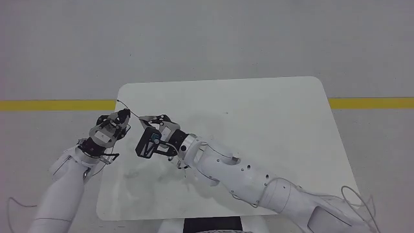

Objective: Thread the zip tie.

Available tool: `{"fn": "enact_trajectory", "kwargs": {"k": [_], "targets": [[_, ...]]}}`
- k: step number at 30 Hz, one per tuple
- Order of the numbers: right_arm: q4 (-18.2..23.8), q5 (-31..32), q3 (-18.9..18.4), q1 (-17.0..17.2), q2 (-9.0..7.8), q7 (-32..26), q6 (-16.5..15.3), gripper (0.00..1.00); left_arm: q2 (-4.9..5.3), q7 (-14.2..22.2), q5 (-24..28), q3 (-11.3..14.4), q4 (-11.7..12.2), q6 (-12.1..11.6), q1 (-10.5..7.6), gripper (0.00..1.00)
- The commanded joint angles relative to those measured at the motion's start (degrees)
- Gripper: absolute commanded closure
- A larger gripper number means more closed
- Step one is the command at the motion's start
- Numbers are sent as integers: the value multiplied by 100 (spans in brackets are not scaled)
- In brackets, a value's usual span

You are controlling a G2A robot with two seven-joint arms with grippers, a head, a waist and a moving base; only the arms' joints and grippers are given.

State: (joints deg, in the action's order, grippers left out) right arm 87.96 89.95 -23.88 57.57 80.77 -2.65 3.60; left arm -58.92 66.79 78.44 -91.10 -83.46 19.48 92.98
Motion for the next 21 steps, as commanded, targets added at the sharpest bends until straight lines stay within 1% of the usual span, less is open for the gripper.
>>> {"fn": "enact_trajectory", "kwargs": {"k": [1, 21], "targets": [[-3, 0, -4, 14, -10, -12, -3, 100, 0, 0, 0, 0, 0, 0, 0, 100], [10, 0, -45, 119, -71, -198, -97, 100, 0, 0, 0, 0, 0, 0, 0, 100]]}}
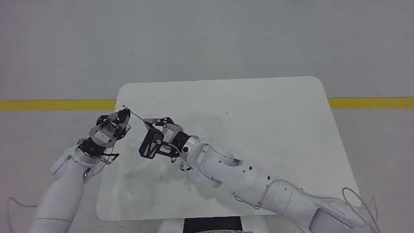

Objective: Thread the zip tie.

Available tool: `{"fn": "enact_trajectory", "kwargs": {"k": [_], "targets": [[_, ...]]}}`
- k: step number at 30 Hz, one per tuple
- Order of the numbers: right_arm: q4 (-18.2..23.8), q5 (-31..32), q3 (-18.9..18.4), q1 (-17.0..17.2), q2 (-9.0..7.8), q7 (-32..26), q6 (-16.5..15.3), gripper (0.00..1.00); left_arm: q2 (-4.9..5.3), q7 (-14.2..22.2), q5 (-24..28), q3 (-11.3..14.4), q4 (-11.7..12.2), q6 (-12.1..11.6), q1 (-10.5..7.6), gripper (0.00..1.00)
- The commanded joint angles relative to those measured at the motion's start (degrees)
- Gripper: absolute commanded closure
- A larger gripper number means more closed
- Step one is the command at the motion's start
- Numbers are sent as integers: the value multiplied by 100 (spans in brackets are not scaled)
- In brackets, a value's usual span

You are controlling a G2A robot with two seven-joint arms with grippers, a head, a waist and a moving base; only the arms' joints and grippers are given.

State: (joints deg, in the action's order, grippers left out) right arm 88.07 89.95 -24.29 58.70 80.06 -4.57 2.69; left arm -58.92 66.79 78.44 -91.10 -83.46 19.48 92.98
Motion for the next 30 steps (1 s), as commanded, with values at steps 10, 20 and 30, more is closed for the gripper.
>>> {"fn": "enact_trajectory", "kwargs": {"k": [10, 20, 30], "targets": [[-46, 0, -61, 91, 19, -73, -96, 100, 0, 0, 0, 0, 0, 0, 0, 100], [-131, 0, -110, 139, 62, -85, -184, 100, 0, 0, 0, 0, 0, 0, 0, 100], [-210, 0, -149, 158, 95, -82, -246, 100, 0, 0, 0, 0, 0, 0, 0, 100]]}}
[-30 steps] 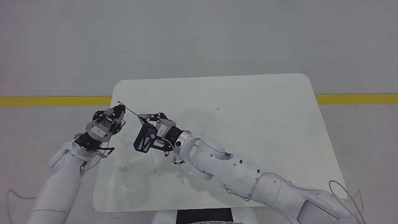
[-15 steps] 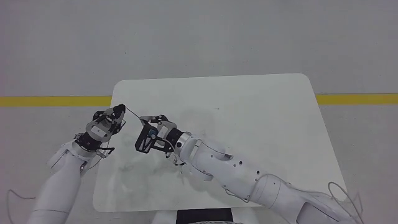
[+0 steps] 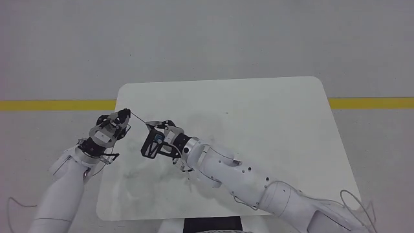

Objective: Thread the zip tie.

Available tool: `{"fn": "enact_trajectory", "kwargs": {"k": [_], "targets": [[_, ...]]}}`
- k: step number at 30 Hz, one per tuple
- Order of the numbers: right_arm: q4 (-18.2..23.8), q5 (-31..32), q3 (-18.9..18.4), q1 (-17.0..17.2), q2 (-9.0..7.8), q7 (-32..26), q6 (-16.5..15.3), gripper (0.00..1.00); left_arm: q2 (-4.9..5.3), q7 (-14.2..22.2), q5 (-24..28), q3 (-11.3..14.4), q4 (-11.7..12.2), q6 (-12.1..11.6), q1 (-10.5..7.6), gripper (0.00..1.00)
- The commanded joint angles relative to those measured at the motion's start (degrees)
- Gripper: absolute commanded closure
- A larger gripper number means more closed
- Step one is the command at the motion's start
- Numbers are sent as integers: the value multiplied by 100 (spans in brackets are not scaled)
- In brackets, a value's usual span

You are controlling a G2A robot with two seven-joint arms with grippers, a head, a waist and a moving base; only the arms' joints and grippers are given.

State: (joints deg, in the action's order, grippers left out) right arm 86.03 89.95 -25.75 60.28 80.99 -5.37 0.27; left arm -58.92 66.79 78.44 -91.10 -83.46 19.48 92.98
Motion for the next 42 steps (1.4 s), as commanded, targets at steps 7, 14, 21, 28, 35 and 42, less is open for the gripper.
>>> {"fn": "enact_trajectory", "kwargs": {"k": [7, 14, 21, 28, 35, 42], "targets": [[-16, 0, -44, 39, 13, 12, -20, 100, 0, 0, 0, 0, 0, 0, 0, 100], [7, 0, -141, 156, 10, 0, 11, 0, 0, 0, 0, 0, 0, 0, 0, 100], [32, 0, -208, 278, 1, -11, 49, 0, 0, 0, 0, 0, 0, 0, 0, 100], [34, 0, -229, 315, 8, -23, 8, 0, 0, 0, 0, 0, 0, 0, 0, 100], [34, 0, -229, 315, 8, -23, 8, 0, 0, 0, 0, 0, 0, 0, 0, 100], [43, 0, -407, 398, -52, -53, 44, 0, 6, -5, -152, 116, -117, 0, 18, 100]]}}
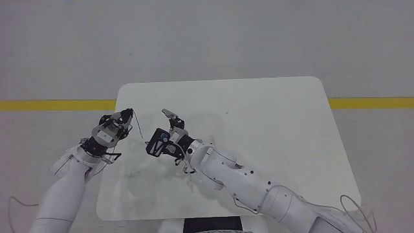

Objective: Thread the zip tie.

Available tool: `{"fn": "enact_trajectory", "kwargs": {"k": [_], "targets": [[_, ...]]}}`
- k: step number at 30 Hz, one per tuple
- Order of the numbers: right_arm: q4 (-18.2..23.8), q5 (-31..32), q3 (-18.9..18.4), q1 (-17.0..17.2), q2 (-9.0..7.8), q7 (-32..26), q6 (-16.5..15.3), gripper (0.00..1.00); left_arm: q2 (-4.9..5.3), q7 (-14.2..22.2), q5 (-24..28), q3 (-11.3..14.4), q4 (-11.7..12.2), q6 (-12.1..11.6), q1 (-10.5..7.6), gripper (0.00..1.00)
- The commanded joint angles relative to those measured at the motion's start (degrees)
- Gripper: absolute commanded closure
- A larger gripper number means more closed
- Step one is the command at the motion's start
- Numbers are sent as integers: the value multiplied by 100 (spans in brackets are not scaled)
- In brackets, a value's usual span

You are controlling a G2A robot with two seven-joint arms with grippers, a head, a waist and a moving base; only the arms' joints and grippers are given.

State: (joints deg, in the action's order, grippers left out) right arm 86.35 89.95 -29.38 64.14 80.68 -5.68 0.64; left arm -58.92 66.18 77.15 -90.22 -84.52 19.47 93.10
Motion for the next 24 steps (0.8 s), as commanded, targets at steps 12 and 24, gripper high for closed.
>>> {"fn": "enact_trajectory", "kwargs": {"k": [12, 24], "targets": [[539, 1, -594, 283, -573, -343, 182, 0, 119, 818, 185, 696, 36, 1, -220, 100], [539, 1, -594, 283, -573, -343, 182, 0, 119, 818, 185, 696, 36, 1, -220, 100]]}}
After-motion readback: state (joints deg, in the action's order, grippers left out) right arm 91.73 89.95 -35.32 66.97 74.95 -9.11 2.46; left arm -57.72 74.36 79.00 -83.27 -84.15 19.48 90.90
